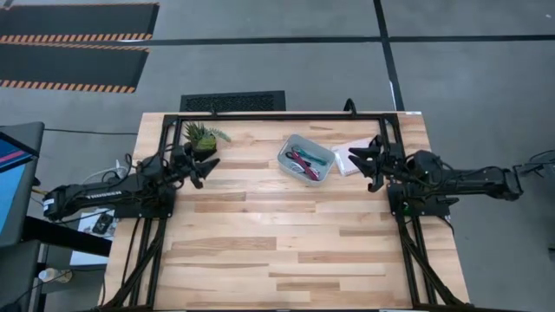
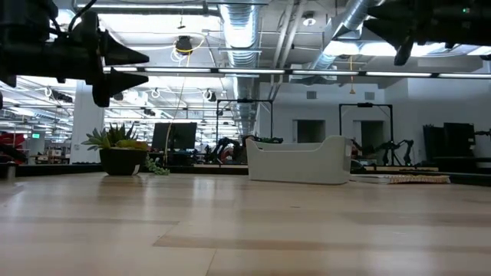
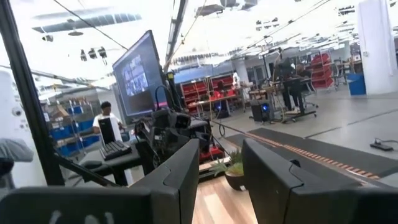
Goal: Pick and place USB-C Cables
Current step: Return to Home Position
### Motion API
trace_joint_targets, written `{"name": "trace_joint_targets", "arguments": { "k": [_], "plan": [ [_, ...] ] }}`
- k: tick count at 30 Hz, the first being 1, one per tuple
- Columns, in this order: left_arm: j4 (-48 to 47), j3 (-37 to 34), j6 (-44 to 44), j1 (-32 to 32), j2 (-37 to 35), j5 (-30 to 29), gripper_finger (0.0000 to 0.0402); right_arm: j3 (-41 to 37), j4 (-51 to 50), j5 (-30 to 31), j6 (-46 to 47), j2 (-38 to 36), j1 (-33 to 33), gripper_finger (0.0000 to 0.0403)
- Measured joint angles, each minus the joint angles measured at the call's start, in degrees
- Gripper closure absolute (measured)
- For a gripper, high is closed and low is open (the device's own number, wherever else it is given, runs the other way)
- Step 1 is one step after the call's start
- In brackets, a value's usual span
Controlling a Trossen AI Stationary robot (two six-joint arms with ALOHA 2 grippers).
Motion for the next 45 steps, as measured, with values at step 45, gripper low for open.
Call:
{"name": "trace_joint_targets", "arguments": {
  "k": [45],
  "plan": [
    [-20.7, -0.04, -6.3, -0.05, 0.69, -2.55, 0.0162, -2.47, -10.45, 0.02, 3.98, 0.06, -0.2, 0.0258]
  ]
}}
